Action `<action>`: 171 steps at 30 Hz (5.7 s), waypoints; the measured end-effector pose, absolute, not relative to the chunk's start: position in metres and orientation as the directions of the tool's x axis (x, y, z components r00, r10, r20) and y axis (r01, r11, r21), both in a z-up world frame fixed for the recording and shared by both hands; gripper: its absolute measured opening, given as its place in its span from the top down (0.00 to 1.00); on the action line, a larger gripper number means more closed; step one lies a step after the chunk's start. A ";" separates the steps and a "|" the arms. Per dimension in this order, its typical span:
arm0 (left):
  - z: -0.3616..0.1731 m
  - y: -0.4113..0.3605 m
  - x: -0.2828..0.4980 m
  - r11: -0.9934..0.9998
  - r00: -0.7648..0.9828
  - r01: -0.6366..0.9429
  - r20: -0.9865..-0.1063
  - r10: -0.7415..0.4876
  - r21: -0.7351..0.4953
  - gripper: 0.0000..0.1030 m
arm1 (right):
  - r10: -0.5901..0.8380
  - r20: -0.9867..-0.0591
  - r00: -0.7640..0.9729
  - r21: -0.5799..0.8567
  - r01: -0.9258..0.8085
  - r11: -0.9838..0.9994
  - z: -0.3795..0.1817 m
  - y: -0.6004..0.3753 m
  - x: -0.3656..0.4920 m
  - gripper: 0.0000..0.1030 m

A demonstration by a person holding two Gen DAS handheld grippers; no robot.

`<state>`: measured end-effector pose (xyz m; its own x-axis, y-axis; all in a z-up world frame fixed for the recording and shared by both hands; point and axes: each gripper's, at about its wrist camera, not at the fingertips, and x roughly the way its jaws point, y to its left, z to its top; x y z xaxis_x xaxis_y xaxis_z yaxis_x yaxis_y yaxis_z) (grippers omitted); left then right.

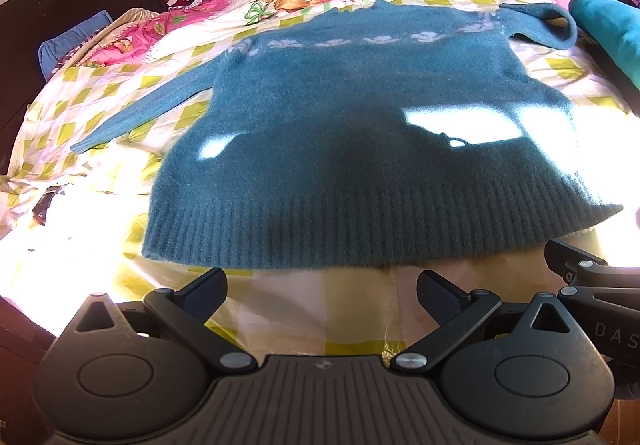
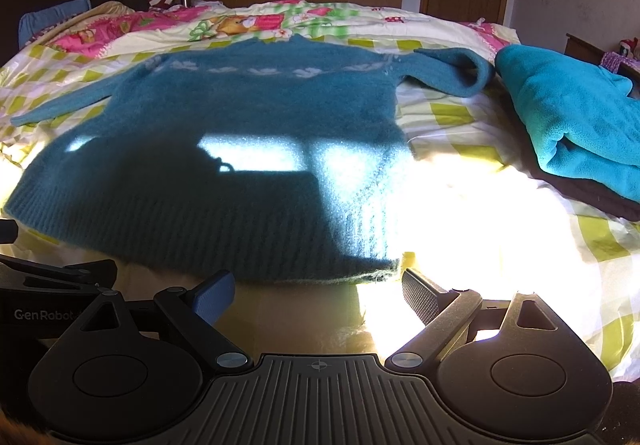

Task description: Fold small clothes

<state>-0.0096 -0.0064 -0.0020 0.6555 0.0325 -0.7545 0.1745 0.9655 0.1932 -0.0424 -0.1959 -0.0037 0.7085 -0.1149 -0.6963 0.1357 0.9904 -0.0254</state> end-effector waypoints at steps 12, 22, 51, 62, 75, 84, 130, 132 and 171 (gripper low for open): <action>-0.002 -0.007 -0.009 0.965 0.653 0.175 -0.756 0.035 0.195 0.00 | -0.116 -0.697 0.708 -0.028 0.135 0.990 -0.005 -0.195 -0.042 0.12; -0.003 -0.011 -0.008 0.961 0.657 0.181 -0.753 0.040 0.209 0.00 | -0.112 -0.696 0.709 -0.022 0.134 0.991 -0.005 -0.196 -0.043 0.12; 0.004 -0.023 0.079 0.943 0.690 0.322 -0.703 -0.174 0.082 0.00 | -0.248 -0.642 0.725 -0.038 0.293 0.955 0.028 -0.282 0.075 0.39; -0.003 -0.083 0.170 0.906 0.662 0.424 -0.687 -0.302 0.011 0.00 | -0.494 -0.488 0.720 -0.401 0.318 0.859 0.026 -0.331 0.220 0.39; -0.005 -0.146 0.230 0.862 0.556 0.506 -0.755 -0.348 -0.026 0.00 | -0.538 -0.619 0.572 -0.466 0.284 0.838 0.013 -0.394 0.311 0.84; 0.010 -0.184 0.253 0.832 0.529 0.554 -0.760 -0.378 -0.029 0.00 | -0.344 -0.702 0.624 0.044 0.519 0.854 0.083 -0.460 0.290 0.90; 0.011 0.032 0.265 0.955 0.534 0.233 -0.796 -0.284 -0.183 0.00 | 0.062 -0.790 0.609 -0.192 -0.343 0.920 0.012 -0.100 0.380 0.85; 0.011 0.031 0.265 0.955 0.538 0.229 -0.794 -0.284 -0.186 0.00 | 0.072 -0.778 0.625 -0.205 -0.360 0.910 0.014 -0.096 0.375 0.86; 0.000 0.199 0.229 0.969 0.624 -0.155 -0.780 -0.053 -0.190 0.00 | 0.480 -0.762 0.434 -0.244 -0.880 0.408 0.008 0.237 0.350 0.57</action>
<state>0.2290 0.1986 -0.0002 0.6240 -0.0531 -0.7796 -0.1551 0.9694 -0.1901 0.3500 0.2366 0.0076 0.4339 0.4805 -0.7622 -0.8800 0.4076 -0.2440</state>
